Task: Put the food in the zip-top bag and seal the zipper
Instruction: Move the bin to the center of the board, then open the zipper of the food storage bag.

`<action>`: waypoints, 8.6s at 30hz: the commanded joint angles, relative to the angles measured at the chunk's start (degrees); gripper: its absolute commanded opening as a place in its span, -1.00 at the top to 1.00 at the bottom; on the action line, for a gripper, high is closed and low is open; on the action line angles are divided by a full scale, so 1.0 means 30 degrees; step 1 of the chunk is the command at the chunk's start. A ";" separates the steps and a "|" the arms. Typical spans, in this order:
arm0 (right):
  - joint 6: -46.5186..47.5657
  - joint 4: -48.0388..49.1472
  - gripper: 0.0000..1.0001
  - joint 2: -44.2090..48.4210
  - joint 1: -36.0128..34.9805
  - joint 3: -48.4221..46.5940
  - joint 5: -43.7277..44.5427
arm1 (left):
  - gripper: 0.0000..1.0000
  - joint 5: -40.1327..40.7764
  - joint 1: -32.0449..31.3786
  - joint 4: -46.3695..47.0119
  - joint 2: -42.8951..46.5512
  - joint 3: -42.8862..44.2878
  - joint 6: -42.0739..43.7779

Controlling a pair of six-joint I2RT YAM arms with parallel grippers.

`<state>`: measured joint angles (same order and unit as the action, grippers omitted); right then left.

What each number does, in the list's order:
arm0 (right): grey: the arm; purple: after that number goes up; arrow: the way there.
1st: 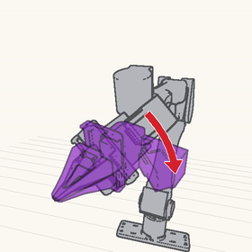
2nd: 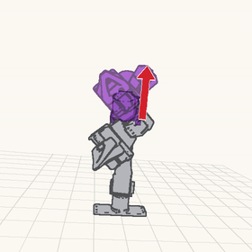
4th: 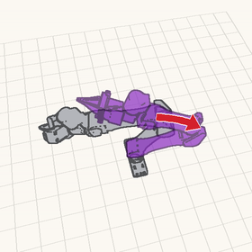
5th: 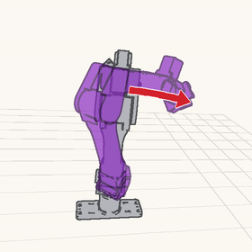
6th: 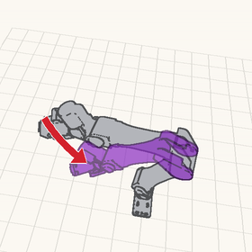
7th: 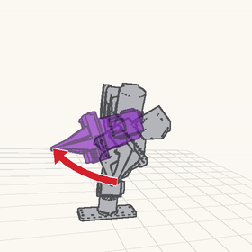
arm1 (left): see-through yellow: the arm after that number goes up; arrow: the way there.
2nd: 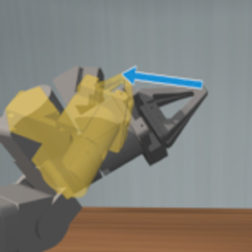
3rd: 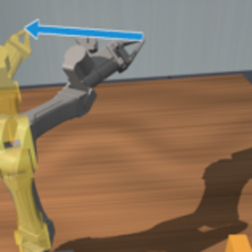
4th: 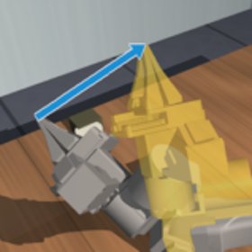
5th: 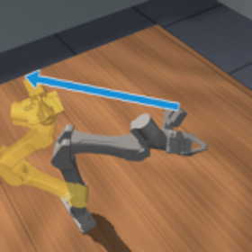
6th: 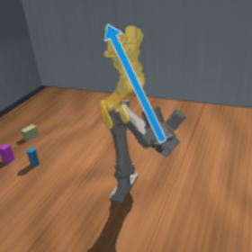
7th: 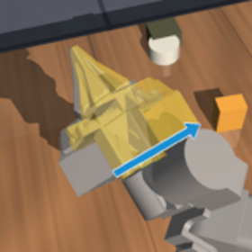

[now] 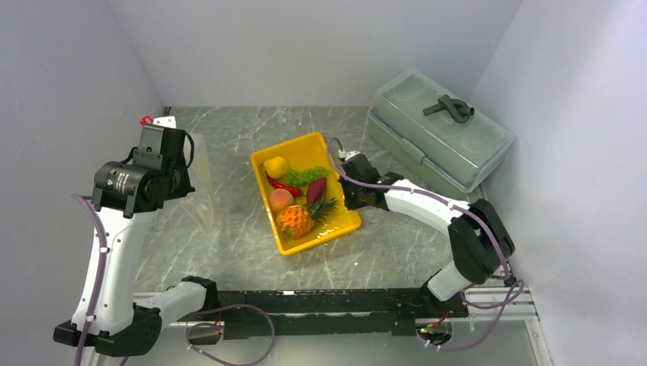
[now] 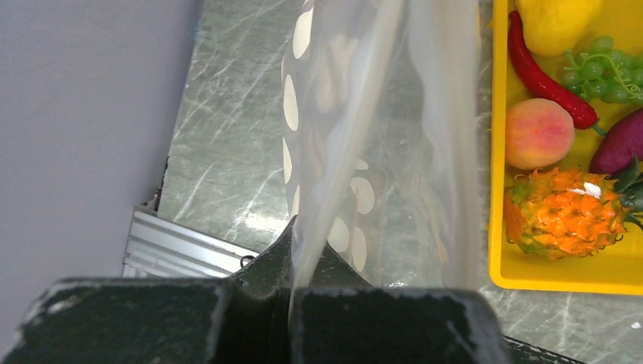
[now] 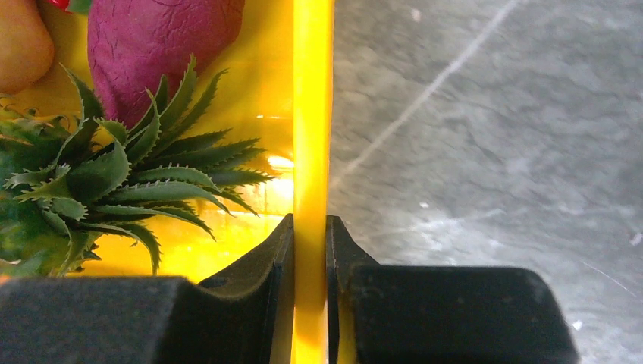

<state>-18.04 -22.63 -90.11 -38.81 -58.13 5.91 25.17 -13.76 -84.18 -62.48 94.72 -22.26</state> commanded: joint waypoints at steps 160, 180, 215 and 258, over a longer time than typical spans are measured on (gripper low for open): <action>-1.0233 -0.5023 1.00 -0.4241 -0.6401 -0.4730 0.6354 | 1.00 -0.4826 -0.0072 0.3125 0.2893 -0.4235 0.0975; -1.0828 -0.4473 0.64 -0.1806 -0.5844 -0.2762 0.6526 | 1.00 -0.5545 -0.0072 0.4150 0.1729 -0.4514 0.1502; -0.7517 -0.0721 1.00 0.3627 -0.7533 -1.0169 -0.0674 | 1.00 -0.3847 -0.3466 0.3145 -0.2520 -0.1712 -0.0723; -0.8784 -0.4442 1.00 -0.3392 -0.9623 -1.4343 0.5965 | 1.00 -0.4132 -0.5345 0.3718 -0.2829 -0.2109 -0.1769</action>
<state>-42.78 -35.14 -100.60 -67.75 -100.47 17.26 13.52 -29.41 -73.87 -73.12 88.77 -28.12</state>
